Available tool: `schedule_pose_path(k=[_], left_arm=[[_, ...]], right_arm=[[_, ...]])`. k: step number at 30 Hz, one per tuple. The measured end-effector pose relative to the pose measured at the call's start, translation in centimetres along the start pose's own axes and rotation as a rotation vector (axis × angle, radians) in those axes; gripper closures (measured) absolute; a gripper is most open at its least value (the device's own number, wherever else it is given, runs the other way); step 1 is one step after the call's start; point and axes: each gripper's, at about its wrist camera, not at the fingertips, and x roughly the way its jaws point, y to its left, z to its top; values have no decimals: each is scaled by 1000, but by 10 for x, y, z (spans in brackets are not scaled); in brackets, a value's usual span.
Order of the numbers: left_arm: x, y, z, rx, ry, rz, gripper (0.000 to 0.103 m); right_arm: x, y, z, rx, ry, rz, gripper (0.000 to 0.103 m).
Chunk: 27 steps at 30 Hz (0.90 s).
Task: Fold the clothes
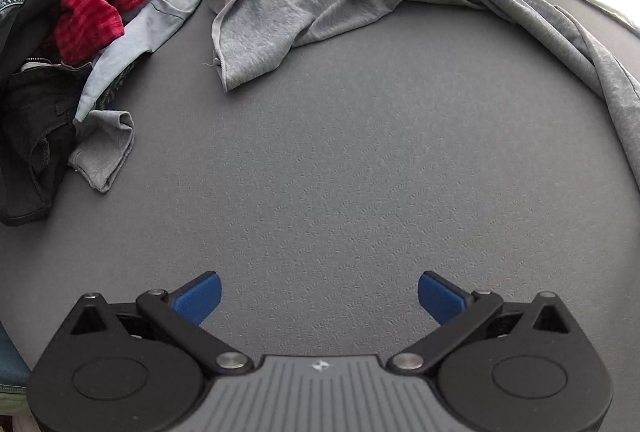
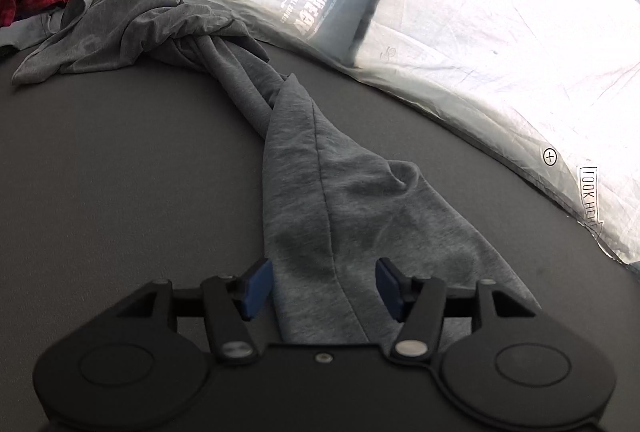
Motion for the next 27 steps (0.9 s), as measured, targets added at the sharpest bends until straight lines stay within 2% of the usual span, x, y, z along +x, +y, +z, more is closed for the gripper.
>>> schedule_pose_path(k=[3,8,13,16,20,22,24,27], left_arm=[[9,-3,-1,8,38,-15,0],[22,14,-6,-96,81,-102,0],[24,20,-15,-123,49,-151,0],[24,19,-17,-125,44,-154,0],[29,22,-5,-123,114,-166,0],[26,26,2,-133,92,-175,6],[20,33,12,-132,24,-173,11],[15,44,36,-107,-80,-141,13]], right_arm=[[9,-2,2,1,-4,-14,42],[19,-10,5,20,-8,-29,42],[24,-18,6,57,-14,-12,42],[25,-20,7,83,-13,3,42],[26,-20,9,93,-11,17,42],[26,-19,11,85,-11,18,42],[27,-20,11,87,-10,21,42],[27,-22,11,100,-10,25,42]])
